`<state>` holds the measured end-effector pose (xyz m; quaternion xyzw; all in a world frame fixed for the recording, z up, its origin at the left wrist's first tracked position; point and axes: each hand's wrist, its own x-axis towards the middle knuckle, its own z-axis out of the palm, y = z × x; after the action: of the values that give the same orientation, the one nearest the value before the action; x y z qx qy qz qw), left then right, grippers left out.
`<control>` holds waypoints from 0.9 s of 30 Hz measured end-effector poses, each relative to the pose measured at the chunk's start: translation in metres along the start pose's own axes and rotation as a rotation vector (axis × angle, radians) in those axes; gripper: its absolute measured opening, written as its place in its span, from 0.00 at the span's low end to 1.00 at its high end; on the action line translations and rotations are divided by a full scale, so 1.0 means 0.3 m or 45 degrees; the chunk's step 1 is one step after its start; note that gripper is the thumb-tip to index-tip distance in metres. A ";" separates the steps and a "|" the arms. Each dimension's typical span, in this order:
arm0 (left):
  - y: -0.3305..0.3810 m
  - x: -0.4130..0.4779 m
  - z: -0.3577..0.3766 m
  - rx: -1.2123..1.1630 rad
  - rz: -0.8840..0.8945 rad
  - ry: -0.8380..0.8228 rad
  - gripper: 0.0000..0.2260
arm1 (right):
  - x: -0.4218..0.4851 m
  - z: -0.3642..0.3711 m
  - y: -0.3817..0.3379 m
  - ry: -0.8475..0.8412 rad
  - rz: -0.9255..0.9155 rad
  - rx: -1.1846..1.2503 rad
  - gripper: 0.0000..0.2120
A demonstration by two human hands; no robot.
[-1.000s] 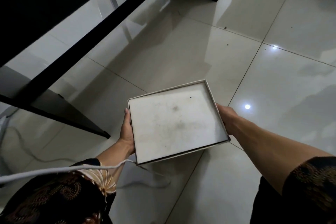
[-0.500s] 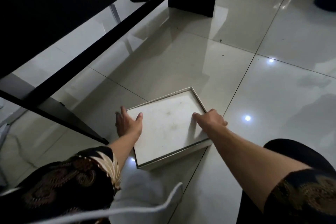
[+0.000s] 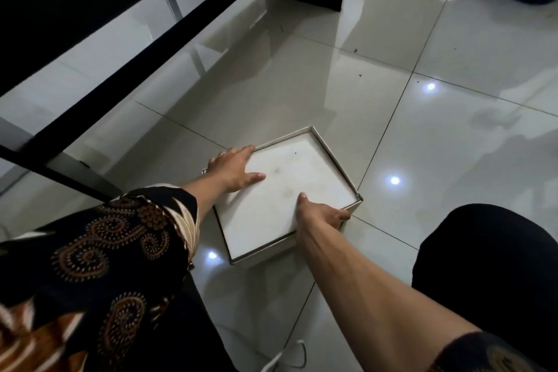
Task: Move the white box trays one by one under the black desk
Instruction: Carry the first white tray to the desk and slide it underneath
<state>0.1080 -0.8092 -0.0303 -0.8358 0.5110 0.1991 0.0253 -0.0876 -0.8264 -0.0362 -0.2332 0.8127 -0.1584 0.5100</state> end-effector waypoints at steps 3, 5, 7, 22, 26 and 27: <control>-0.033 0.017 -0.021 -0.057 0.022 -0.054 0.41 | 0.004 0.010 -0.040 0.028 -0.046 -0.009 0.38; -0.052 0.030 -0.033 -0.082 0.037 -0.085 0.43 | 0.014 0.028 -0.081 0.027 -0.086 -0.038 0.37; -0.066 0.037 -0.037 -0.103 0.015 -0.092 0.45 | 0.028 0.054 -0.121 0.034 -0.144 -0.044 0.35; -0.110 0.029 -0.029 -0.222 -0.335 0.006 0.51 | 0.132 0.304 -0.386 -0.128 -0.693 -0.556 0.32; -0.107 -0.016 -0.010 -0.351 -0.558 0.063 0.52 | 0.132 0.425 -0.466 -0.287 -0.951 -0.762 0.27; -0.106 -0.029 -0.002 -0.388 -0.614 0.064 0.53 | 0.127 0.459 -0.481 -0.327 -1.024 -0.820 0.28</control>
<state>0.1321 -0.7870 -0.0317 -0.9321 0.2621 0.2410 -0.0665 0.0539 -0.9712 -0.0527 -0.6889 0.5974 -0.0540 0.4069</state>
